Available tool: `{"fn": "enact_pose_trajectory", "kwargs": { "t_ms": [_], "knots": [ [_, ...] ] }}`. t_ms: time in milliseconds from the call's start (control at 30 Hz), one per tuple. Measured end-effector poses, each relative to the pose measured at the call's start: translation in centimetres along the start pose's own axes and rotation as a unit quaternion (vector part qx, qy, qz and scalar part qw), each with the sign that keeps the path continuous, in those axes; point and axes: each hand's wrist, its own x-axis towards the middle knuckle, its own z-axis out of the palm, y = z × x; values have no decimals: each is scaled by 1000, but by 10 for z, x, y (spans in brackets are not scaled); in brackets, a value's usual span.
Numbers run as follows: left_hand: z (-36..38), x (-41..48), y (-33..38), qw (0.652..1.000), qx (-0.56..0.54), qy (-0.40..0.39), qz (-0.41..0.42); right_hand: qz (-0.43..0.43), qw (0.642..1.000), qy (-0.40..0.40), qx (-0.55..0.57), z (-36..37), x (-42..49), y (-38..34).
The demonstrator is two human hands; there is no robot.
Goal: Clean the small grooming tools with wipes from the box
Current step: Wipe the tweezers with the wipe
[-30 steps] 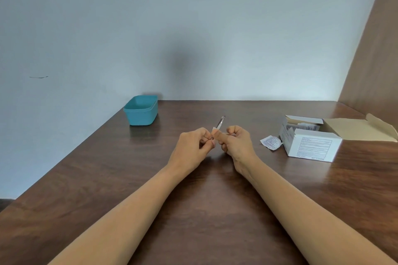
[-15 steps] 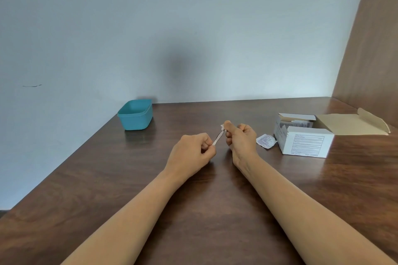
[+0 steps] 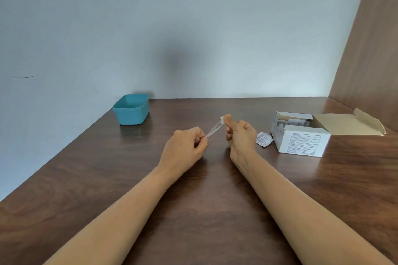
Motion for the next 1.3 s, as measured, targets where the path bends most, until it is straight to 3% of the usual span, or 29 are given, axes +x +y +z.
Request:
{"fn": "enact_pose_trajectory", "kwargs": {
  "t_ms": [433, 1300],
  "knots": [
    [-1, 4, -6, 987, -131, 55, -71, 22, 999, -40, 7, -1, 3, -2],
    [0, 3, -6, 991, -120, 10, -51, 31, 993, -113, -30, 0, 1, -3]
  ]
}}
